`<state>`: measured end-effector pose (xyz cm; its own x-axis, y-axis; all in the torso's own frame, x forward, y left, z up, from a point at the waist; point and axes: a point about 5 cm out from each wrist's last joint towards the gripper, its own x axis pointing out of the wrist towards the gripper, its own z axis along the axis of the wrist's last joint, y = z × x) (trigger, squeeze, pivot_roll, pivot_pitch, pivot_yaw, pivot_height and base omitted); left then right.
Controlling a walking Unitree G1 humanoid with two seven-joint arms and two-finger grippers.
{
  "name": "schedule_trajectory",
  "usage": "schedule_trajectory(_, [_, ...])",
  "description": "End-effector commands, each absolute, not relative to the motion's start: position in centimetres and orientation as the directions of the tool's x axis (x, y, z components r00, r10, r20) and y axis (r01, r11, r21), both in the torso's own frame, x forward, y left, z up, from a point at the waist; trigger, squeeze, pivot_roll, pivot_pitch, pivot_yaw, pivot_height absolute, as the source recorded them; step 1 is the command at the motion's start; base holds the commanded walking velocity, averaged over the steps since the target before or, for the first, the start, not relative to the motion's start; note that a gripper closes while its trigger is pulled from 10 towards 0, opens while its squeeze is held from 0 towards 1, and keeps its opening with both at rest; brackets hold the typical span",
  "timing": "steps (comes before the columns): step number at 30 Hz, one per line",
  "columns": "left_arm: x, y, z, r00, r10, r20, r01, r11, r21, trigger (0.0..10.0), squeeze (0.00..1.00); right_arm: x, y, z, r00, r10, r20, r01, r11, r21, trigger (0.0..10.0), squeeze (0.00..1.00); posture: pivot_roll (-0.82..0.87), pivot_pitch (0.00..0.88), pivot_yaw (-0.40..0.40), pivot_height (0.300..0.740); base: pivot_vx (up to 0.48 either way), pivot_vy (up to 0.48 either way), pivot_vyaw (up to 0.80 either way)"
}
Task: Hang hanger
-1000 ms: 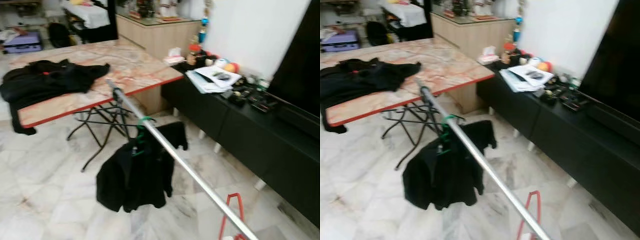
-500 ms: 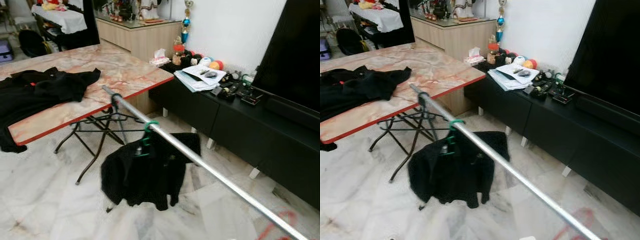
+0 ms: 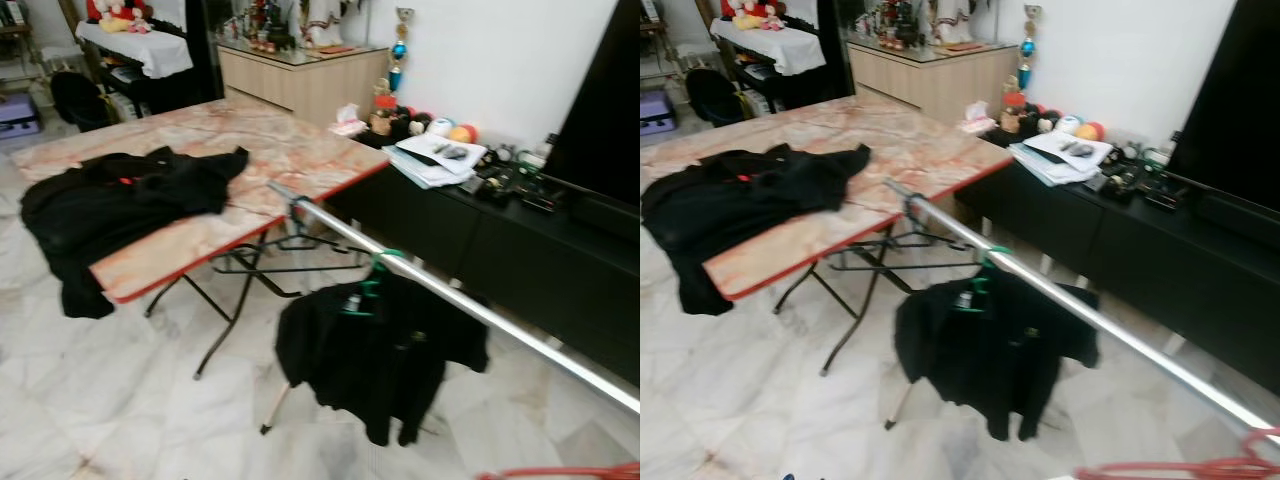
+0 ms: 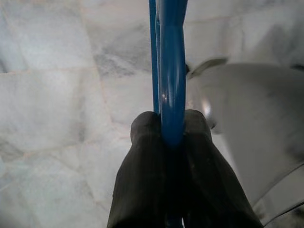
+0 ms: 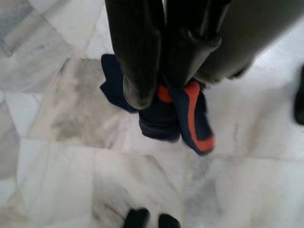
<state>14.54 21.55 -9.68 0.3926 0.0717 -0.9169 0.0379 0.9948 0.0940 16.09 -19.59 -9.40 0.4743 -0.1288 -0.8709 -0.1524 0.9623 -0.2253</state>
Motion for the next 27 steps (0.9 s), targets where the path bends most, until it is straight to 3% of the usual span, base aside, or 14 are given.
schedule_trajectory(1, [13.73,21.72,-9.95,0.365,0.074,-0.928,0.040,0.995,0.095,10.0,0.00,16.69,-18.90,-9.24,0.491,-0.118,-0.863,-0.153,0.964,-0.219,10.0,0.00,0.06,0.000,-0.020,0.740,0.000,0.454,0.00])
schedule_trajectory(27, [13.75,21.60,-9.95,0.364,0.052,-0.930,0.058,0.995,0.079,10.0,0.00,16.60,-18.91,-9.26,0.496,-0.137,-0.858,-0.088,0.975,-0.206,10.0,0.00,0.06,0.000,-0.022,0.740,0.000,0.455,0.00])
